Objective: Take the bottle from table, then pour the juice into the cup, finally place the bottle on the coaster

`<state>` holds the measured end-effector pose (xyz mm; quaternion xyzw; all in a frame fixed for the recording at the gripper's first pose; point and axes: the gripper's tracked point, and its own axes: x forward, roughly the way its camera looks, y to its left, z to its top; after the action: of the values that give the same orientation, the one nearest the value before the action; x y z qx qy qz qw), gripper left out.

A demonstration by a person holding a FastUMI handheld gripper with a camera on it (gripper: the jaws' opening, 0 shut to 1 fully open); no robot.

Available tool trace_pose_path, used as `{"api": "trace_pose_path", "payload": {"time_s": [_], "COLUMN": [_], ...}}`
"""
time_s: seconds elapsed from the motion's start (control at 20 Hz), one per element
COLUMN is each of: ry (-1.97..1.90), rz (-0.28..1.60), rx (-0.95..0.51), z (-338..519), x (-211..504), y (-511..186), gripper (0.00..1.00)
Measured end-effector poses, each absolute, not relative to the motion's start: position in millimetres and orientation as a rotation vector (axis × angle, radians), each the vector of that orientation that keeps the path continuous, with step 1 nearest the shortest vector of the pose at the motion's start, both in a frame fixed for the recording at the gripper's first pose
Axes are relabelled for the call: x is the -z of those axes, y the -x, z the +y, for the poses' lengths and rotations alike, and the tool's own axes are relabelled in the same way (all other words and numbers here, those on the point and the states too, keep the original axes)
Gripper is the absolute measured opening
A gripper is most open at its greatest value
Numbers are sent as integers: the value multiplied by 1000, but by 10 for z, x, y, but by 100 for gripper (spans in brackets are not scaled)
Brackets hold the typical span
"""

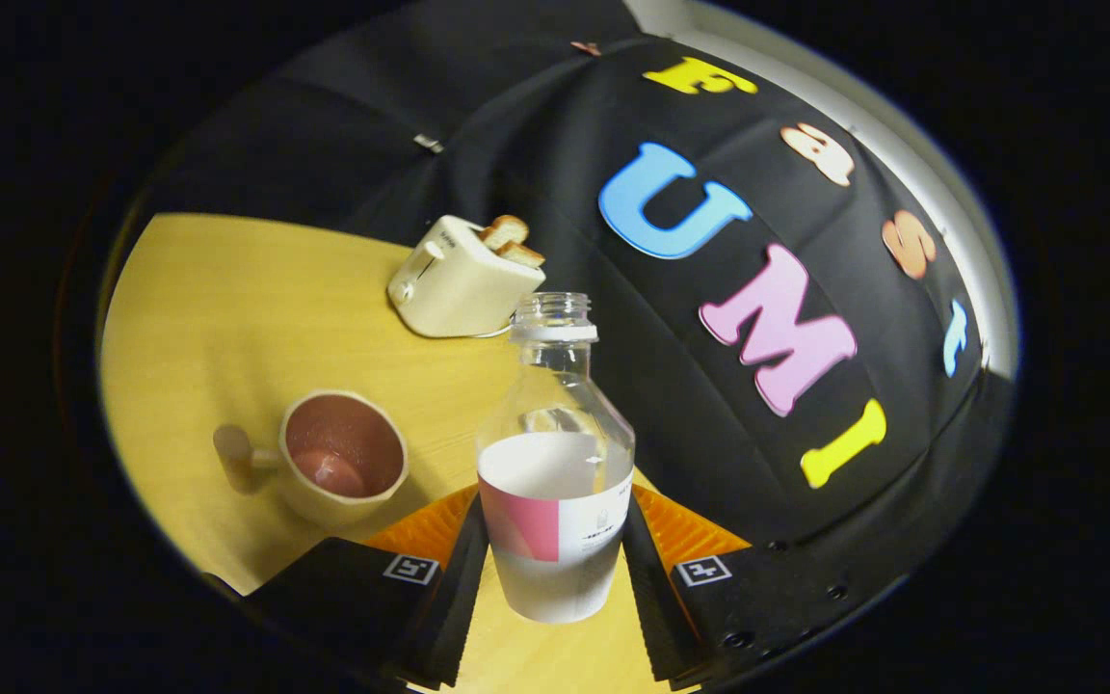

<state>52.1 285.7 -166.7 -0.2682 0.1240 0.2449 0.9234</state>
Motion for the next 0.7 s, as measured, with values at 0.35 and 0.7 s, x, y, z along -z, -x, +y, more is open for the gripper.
{"api": "trace_pose_path", "payload": {"time_s": [0.35, 0.7], "ry": [44, -54], "rz": [257, 178], "rx": [-410, -333], "z": [2794, 2596], "x": [1333, 1295], "y": [-771, -1251], "gripper": [73, 73]}}
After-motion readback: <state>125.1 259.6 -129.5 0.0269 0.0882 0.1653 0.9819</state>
